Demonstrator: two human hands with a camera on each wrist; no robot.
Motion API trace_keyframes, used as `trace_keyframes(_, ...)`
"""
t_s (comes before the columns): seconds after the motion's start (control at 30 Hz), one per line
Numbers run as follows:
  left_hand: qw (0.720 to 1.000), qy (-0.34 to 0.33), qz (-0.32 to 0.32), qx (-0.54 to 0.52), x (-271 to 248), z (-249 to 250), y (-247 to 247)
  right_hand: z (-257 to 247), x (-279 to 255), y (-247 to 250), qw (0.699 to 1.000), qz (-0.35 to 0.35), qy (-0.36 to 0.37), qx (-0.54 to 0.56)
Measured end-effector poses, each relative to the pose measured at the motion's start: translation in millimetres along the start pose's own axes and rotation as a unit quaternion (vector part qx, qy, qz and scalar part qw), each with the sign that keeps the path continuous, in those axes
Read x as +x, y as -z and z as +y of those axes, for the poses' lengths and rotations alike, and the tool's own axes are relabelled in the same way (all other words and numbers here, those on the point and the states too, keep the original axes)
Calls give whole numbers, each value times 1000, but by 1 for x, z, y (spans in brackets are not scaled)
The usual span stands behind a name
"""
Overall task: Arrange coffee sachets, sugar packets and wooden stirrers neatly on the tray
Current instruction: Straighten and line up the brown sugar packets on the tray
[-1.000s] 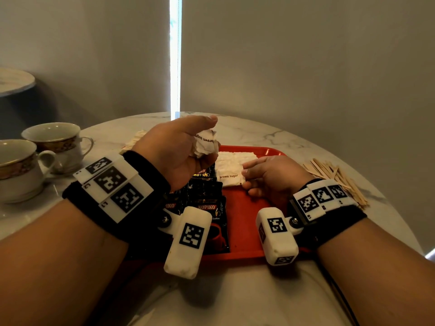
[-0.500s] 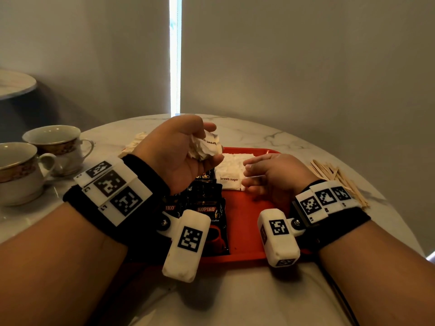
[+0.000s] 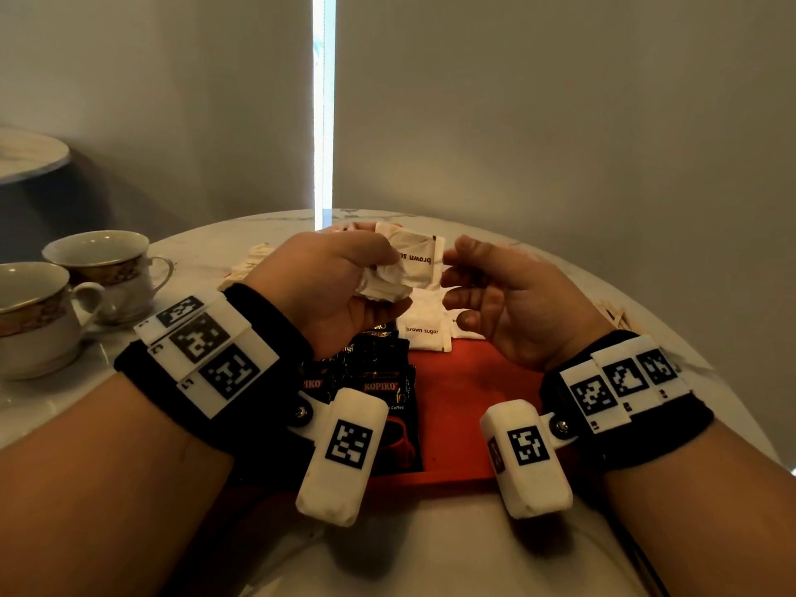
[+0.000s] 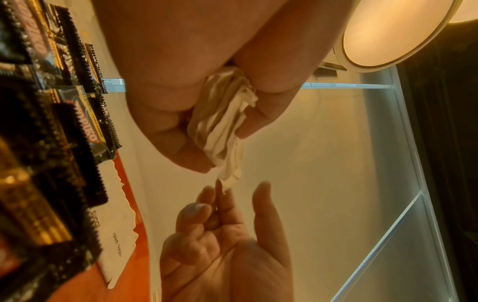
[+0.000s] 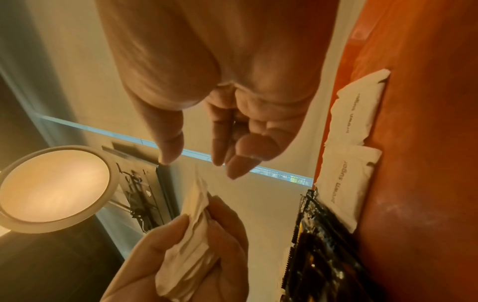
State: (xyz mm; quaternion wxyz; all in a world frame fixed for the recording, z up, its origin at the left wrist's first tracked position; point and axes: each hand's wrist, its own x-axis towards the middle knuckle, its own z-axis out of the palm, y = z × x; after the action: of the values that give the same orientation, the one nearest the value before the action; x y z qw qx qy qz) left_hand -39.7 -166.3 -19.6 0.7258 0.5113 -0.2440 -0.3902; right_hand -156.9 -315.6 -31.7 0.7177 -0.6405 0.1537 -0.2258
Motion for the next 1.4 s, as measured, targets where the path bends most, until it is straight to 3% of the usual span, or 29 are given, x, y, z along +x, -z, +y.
trace_keyframes(0.4, 1000, -21, -16, 2, 0, 0, -1, 2, -4, -7, 999, 7, 24, -46)
trace_keyframes(0.83, 999, -13, 37, -23, 0, 2, 0, -1, 0, -6, 996, 36, 56, 66)
trace_keyframes(1.1, 996, 14, -39, 77, 0, -3, 3, 3, -4, -11, 998, 11, 62, 15)
trace_keyframes(1.4, 998, -18, 4, 67, -1, -1, -1, 2, -4, -13, 998, -1, 63, 21)
